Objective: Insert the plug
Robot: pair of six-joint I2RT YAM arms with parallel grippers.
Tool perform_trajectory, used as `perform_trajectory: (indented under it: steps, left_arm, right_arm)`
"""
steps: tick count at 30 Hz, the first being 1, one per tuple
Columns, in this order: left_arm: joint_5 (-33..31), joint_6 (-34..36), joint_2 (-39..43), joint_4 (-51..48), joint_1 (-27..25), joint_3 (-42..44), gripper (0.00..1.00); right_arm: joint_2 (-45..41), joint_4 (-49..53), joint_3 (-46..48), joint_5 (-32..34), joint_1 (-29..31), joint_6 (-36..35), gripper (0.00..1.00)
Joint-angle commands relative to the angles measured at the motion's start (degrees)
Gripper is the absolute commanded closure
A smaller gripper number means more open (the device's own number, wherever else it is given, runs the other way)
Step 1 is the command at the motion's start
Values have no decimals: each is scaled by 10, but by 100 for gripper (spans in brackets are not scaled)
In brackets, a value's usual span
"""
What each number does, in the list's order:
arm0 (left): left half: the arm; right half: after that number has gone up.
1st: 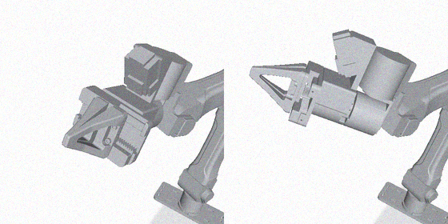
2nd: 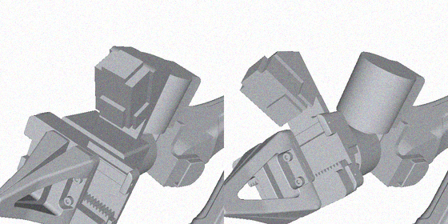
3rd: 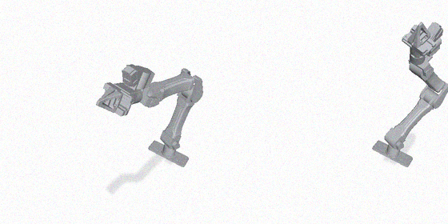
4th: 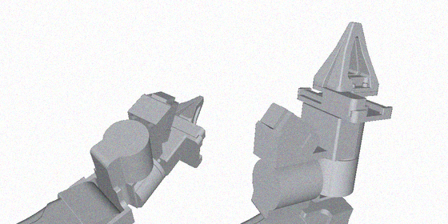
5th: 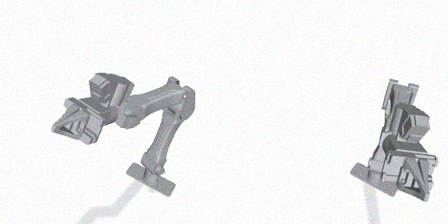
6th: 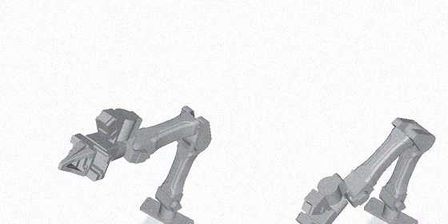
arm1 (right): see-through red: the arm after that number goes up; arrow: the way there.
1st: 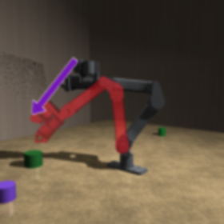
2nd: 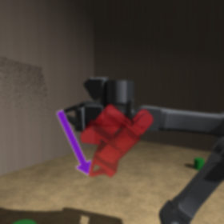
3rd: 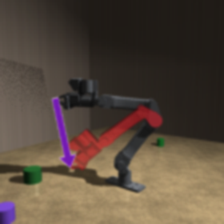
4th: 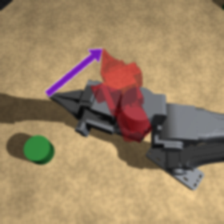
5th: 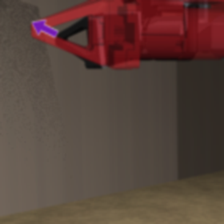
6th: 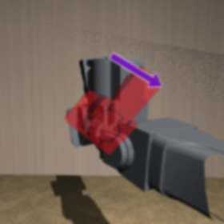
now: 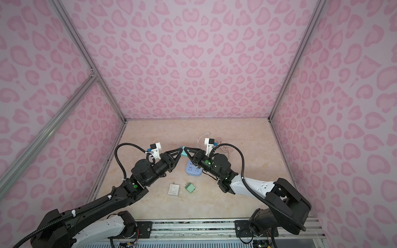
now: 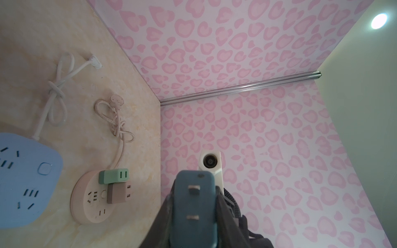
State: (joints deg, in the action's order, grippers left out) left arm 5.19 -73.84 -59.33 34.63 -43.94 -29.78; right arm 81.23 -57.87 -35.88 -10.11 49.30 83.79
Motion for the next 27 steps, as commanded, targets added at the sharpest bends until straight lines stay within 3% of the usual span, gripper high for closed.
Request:
perform_trajectory:
  steps: [1,4,6,7,10,15,19,22,27]
  left_arm:
    - [11,3,1,42,0,-2,97]
    - [14,1,-5,44,0,-2,97]
    - [17,3,-6,38,-1,-5,97]
    - [17,8,-3,20,0,-9,88]
    - [2,37,17,-77,0,-31,37]
    - [-105,161,96,-412,1,-117,5]
    - [-195,256,127,-619,1,-175,2]
    - [-252,311,123,-752,0,-212,3]
    - [-300,336,93,-860,0,-234,6]
  right_arm:
    - [11,-29,-5,-17,8,-1,80]
    - [18,-31,-9,-17,12,-3,100]
    - [20,-34,-9,-17,12,-3,100]
    - [20,-31,-9,-18,10,-4,100]
    - [10,8,-9,-27,0,-8,100]
    - [-54,203,-14,-31,-19,-71,100]
    - [-107,394,-49,-28,-30,-147,100]
    - [-131,643,-136,-5,-39,-251,100]
    - [-137,912,-252,92,-38,-384,100]
